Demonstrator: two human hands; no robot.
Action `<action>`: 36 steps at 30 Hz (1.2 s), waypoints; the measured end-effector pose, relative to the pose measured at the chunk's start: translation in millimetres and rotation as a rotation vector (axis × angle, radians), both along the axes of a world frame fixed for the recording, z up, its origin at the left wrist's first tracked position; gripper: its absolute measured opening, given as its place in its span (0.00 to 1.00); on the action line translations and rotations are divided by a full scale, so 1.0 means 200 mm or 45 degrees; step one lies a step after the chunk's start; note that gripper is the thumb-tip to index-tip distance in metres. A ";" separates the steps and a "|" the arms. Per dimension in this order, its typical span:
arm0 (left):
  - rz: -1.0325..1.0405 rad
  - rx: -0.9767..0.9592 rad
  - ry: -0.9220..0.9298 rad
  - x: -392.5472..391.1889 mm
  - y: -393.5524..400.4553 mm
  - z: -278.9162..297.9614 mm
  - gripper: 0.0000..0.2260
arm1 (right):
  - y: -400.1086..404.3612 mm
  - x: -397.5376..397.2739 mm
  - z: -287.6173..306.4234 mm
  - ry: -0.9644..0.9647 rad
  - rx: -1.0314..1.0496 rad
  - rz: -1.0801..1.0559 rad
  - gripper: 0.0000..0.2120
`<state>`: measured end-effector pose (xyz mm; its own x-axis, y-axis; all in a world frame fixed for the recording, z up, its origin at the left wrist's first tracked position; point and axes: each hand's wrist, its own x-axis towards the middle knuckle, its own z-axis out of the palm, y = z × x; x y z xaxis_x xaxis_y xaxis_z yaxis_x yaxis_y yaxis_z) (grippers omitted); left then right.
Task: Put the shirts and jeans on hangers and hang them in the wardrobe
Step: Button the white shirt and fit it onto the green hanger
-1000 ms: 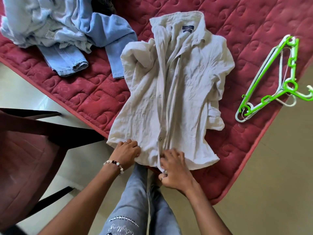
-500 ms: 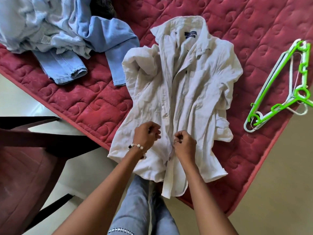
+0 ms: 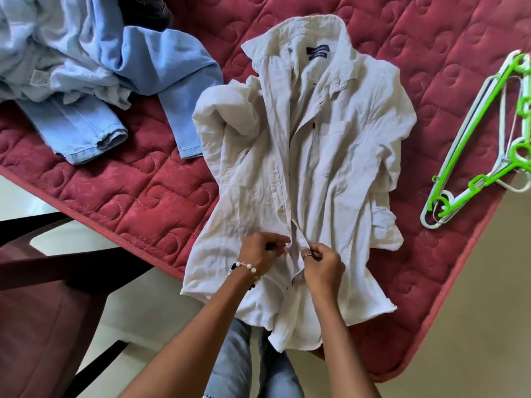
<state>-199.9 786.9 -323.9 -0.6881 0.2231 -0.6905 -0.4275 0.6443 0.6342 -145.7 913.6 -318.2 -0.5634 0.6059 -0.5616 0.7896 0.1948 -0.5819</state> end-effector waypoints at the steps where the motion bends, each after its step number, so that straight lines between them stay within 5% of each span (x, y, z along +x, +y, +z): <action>1: 0.048 0.020 -0.013 0.00 0.03 0.00 0.09 | 0.02 0.01 0.01 0.015 -0.090 -0.087 0.02; 6: 0.072 -0.236 0.068 0.01 0.14 -0.03 0.03 | 0.07 0.04 0.01 0.113 -0.335 -0.326 0.03; 12: -0.075 -0.408 0.144 -0.01 0.18 -0.05 0.07 | 0.06 0.02 0.04 0.309 0.071 -0.373 0.04; 18: -0.177 -0.522 0.259 0.03 0.21 -0.05 0.06 | 0.01 0.04 0.02 0.438 0.362 0.132 0.03; 26: 0.133 -0.111 0.037 -0.01 0.10 0.00 0.15 | -0.05 0.01 0.00 0.448 0.471 0.536 0.09; 31: 0.099 -0.039 -0.009 -0.02 0.05 0.00 0.16 | -0.08 0.00 0.01 0.417 0.284 0.435 0.11; 36: 0.141 -0.063 0.034 -0.01 0.05 0.02 0.16 | -0.03 -0.01 0.03 0.248 -0.211 0.266 0.11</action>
